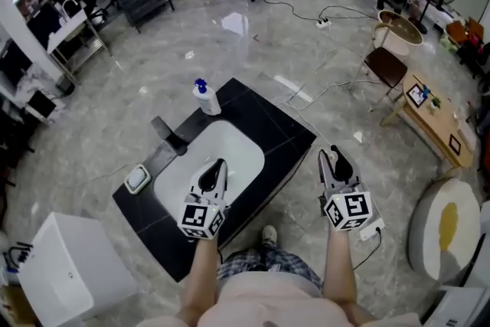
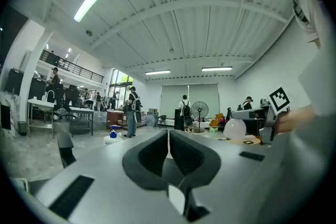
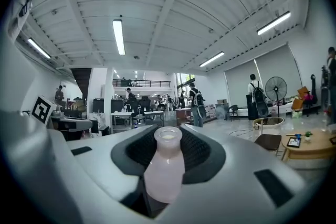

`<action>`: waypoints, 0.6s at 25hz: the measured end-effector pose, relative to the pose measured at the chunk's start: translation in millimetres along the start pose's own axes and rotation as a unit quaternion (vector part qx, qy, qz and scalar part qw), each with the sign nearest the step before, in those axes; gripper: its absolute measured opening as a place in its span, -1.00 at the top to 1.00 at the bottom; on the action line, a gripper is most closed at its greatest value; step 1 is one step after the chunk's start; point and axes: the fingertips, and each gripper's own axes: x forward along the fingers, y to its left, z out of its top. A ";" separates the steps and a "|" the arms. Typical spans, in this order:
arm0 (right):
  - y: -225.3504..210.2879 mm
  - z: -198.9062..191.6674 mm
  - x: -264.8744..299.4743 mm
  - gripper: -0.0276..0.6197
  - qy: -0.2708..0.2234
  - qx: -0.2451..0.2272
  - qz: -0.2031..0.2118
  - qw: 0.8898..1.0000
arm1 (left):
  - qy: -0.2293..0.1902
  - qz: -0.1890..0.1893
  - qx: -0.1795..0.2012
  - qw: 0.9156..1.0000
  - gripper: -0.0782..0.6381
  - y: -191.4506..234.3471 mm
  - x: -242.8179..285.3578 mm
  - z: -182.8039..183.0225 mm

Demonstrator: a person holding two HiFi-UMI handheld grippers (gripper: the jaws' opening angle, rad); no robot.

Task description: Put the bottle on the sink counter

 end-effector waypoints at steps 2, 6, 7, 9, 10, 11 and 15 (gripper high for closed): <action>-2.8 0.3 10.6 0.48 0.003 0.001 0.004 1.000 | 0.006 0.000 -0.001 1.000 0.69 2.5 8.7 -0.7; -11.3 -0.5 29.6 0.47 0.000 0.004 0.004 1.000 | 0.009 -0.009 -0.002 1.000 0.69 5.2 30.6 -3.6; -12.6 -1.5 34.4 0.47 0.000 0.004 0.004 1.000 | 0.009 -0.012 -0.002 1.000 0.69 6.2 36.5 -4.2; -15.0 -3.3 43.7 0.48 0.004 0.003 0.002 1.000 | 0.007 -0.018 -0.005 1.000 0.69 8.3 49.2 -4.4; -16.3 -4.2 47.9 0.47 0.005 0.002 0.001 1.000 | 0.006 -0.023 -0.006 1.000 0.69 8.2 55.9 -3.9; -17.7 -5.3 52.0 0.47 0.006 0.001 0.000 1.000 | 0.004 -0.028 -0.005 1.000 0.69 7.4 63.0 -3.2; -25.3 -7.4 75.8 0.47 0.006 -0.004 -0.005 1.000 | -0.002 -0.050 0.000 0.999 0.69 6.1 100.2 1.0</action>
